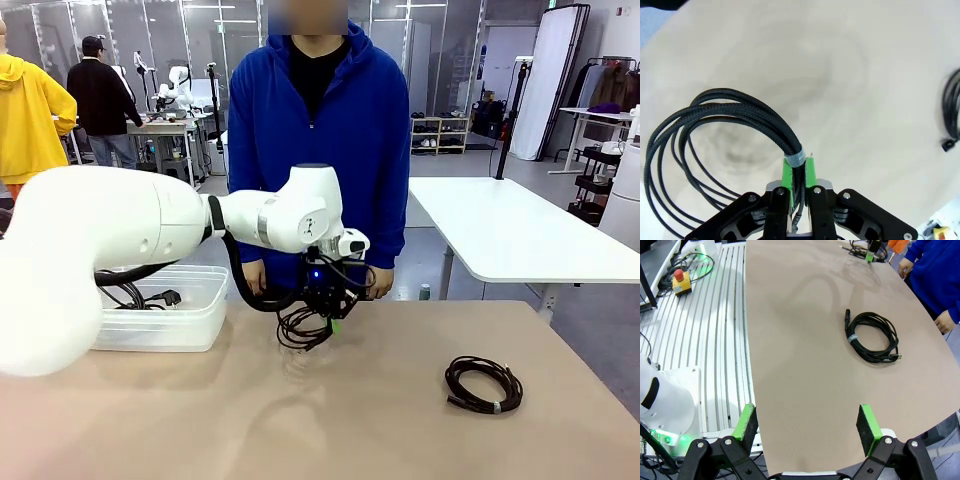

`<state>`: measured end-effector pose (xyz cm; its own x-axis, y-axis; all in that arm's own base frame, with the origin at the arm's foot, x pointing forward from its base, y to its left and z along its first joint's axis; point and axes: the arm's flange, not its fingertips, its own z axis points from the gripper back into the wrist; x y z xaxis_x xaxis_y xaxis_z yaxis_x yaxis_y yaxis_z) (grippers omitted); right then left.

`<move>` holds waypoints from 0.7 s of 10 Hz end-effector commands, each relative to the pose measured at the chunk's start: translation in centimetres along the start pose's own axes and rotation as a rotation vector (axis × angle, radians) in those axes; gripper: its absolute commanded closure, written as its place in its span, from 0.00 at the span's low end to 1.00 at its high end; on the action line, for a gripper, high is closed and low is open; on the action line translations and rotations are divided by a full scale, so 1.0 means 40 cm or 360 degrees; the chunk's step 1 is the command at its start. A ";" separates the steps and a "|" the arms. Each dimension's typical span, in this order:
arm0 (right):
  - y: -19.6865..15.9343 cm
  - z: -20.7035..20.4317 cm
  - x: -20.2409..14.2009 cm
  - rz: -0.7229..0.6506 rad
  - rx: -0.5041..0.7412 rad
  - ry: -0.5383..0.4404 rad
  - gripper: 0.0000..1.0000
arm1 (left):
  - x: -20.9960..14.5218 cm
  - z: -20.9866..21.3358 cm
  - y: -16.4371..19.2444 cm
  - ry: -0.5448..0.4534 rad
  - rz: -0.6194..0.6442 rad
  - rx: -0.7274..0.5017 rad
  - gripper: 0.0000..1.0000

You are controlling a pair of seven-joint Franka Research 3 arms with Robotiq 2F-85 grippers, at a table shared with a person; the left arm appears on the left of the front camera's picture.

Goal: Organize and store the cables.
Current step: Place the USB Extension Cable into the Organizing box.

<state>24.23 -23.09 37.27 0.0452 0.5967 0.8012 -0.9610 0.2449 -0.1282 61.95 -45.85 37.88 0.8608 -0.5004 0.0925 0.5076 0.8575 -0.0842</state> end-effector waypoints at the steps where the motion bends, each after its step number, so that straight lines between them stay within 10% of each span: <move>1: 0.001 -0.006 0.008 -0.0042 -0.0018 -0.0004 0.00 | -0.045 0.059 -0.008 0.0079 -0.0069 0.0008 1.00; 7: 0.001 -0.006 0.008 -0.0042 -0.0018 -0.0004 0.00 | -0.028 0.082 -0.024 0.0035 -0.0046 0.0019 1.00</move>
<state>24.23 -23.09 37.26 0.0452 0.5967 0.8012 -0.9610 0.2449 -0.1281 60.24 -45.81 40.82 0.8452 -0.5301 0.0678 0.5339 0.8430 -0.0658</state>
